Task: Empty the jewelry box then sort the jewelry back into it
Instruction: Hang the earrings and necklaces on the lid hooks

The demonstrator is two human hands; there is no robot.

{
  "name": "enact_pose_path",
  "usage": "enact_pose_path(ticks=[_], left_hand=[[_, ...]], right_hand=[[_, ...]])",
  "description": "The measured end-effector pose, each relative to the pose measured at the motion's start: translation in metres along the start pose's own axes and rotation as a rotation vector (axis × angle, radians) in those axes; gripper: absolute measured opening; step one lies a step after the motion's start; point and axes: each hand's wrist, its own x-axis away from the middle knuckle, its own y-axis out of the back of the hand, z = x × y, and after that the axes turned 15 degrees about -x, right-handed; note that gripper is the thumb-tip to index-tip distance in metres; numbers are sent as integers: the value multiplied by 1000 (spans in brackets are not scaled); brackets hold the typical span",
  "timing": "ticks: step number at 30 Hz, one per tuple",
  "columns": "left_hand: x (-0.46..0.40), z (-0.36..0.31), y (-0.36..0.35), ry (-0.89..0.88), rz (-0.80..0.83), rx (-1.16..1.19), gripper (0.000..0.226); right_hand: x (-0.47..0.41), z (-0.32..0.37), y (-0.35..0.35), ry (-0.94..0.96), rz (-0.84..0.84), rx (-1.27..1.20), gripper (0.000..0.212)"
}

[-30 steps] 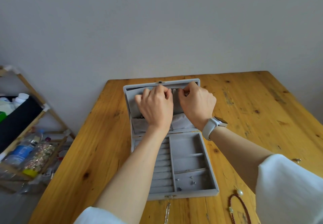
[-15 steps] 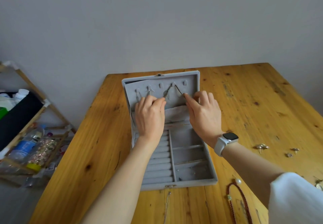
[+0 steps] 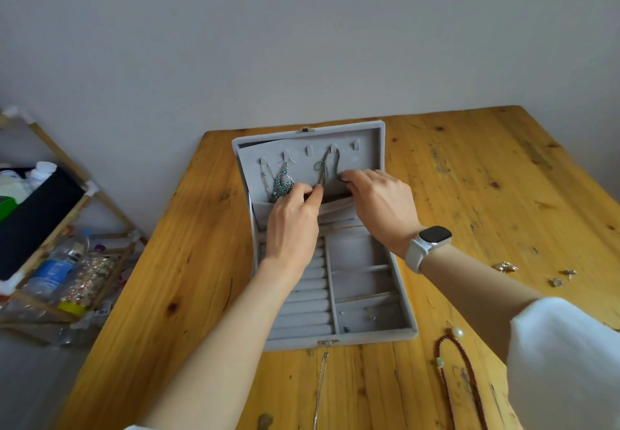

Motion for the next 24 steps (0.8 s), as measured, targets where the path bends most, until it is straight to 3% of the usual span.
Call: enact_pose_path(ticks=[3,9,11,14,16,18,21,24], left_hand=[[-9,-2,9,73,75,52,27],[-10,-5,5,13,65,41,19],[-3,-2,2,-75,26,0,19],[3,2,3,-123,18,-82,27],[3,1,8,-120,33,-106,27],[-1,-2,18,-121,88,-90,20],[-7,-2,28,-121,279,-75,32],[-11,4,28,-50,257,12,30]], right_hand=[[-4,1,1,-21,-27,-57,6],[2,-4,-8,73,-11,38,23],[6,-4,-5,131,13,54,7],[10,-7,1,186,56,32,25],[10,-10,3,183,70,-6,24],[10,-11,2,159,75,-20,19],[8,-8,-1,101,72,-62,4],[9,-4,1,132,116,10,3]])
